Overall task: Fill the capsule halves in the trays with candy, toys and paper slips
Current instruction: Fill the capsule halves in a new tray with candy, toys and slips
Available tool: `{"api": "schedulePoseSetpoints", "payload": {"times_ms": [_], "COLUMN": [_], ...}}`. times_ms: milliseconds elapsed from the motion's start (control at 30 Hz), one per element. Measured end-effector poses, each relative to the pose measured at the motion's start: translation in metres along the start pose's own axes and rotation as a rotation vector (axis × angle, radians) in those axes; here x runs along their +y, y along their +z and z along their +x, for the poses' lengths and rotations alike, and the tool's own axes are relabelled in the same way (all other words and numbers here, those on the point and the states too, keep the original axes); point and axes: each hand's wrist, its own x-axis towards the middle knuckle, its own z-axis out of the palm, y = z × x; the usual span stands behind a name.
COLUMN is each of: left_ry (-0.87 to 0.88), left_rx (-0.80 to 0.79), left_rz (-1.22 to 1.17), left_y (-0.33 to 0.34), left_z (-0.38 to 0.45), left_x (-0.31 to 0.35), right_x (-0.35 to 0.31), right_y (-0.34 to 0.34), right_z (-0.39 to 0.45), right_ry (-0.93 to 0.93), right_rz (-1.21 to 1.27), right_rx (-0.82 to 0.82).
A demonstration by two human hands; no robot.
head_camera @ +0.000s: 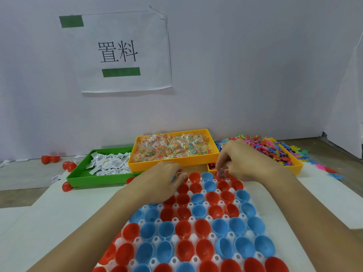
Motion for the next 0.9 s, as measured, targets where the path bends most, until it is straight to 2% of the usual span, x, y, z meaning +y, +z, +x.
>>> {"api": "schedulePoseSetpoints", "payload": {"times_ms": [600,767,900], "left_ry": [-0.021,0.003,-0.032], "left_rx": [-0.109,-0.102,-0.165], "left_rz": [0.068,0.010,-0.034], "left_y": [0.010,0.010,0.009], "left_z": [0.031,0.031,0.032], "left_x": [0.017,0.017,0.018], "right_x": [-0.003,-0.002,-0.002], "right_y": [-0.001,-0.002,-0.002], "right_z": [-0.004,-0.003,-0.004], "right_ry": [0.008,0.003,0.004], "right_rz": [-0.005,-0.016,-0.017], "right_rx": [0.029,0.038,0.036]}}
